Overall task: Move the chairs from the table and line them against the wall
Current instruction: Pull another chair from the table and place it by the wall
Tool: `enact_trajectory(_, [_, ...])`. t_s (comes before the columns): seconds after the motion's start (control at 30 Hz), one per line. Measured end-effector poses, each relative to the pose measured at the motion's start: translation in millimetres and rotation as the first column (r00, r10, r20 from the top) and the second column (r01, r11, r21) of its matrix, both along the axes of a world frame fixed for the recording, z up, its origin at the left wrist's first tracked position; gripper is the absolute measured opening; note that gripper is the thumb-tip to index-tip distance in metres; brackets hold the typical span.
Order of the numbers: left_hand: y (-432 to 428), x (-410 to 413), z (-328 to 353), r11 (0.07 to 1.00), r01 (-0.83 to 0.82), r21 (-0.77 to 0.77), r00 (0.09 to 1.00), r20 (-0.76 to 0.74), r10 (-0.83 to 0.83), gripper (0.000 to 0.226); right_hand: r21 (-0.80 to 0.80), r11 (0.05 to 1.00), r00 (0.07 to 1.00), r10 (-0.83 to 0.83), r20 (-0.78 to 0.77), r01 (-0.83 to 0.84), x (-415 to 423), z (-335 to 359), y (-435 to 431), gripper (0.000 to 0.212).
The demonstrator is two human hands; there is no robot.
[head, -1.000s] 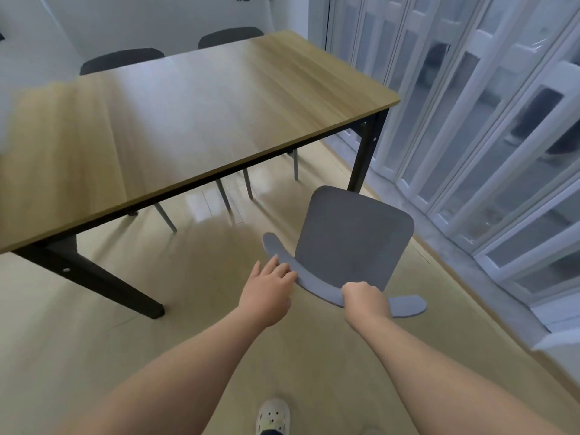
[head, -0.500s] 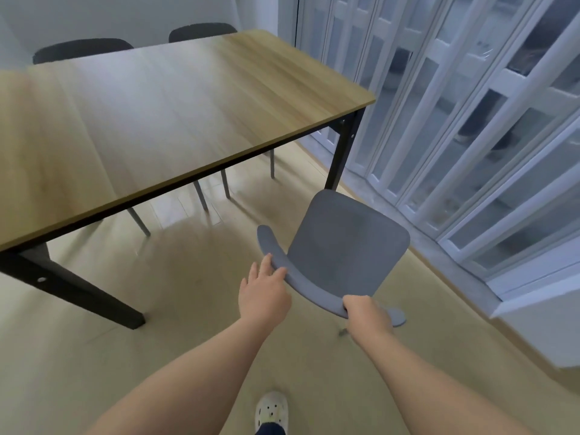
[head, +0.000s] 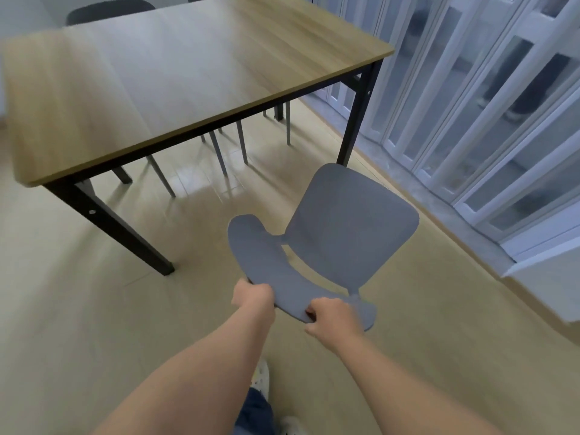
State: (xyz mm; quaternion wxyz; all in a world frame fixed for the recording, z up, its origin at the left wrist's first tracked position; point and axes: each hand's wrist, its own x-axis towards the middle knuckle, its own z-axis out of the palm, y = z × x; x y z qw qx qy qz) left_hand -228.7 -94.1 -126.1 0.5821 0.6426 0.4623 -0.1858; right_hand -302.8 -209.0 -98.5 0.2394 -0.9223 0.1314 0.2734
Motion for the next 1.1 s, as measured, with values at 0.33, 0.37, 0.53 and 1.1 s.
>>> enact_trajectory(0.33, [96.9,5.0,33.5,0.971,0.106,0.216,0.989,0.075,-0.125,0.013,0.078,0.987,0.984,-0.132,-0.119,0.142,0.8,5.1,60.9,0.033])
enact_trajectory(0.37, [109.5,7.9,34.5,0.965,0.122,0.233,0.986,0.079,-0.144,0.019,0.068,0.99,0.986,-0.116,-0.12,0.125,1.3,4.7,71.9,0.032])
enact_trajectory(0.53, [191.3,7.2,41.6,0.942,0.167,0.291,0.974,0.1,-0.204,0.014,0.029,0.998,0.991,-0.058,-0.118,0.062,9.1,3.4,144.0,0.032])
enact_trajectory(1.1, [452.9,13.5,49.7,0.877,0.273,0.396,0.941,0.08,-0.329,0.01,0.078,0.993,0.984,0.096,-0.148,-0.085,43.3,8.9,407.8,0.033])
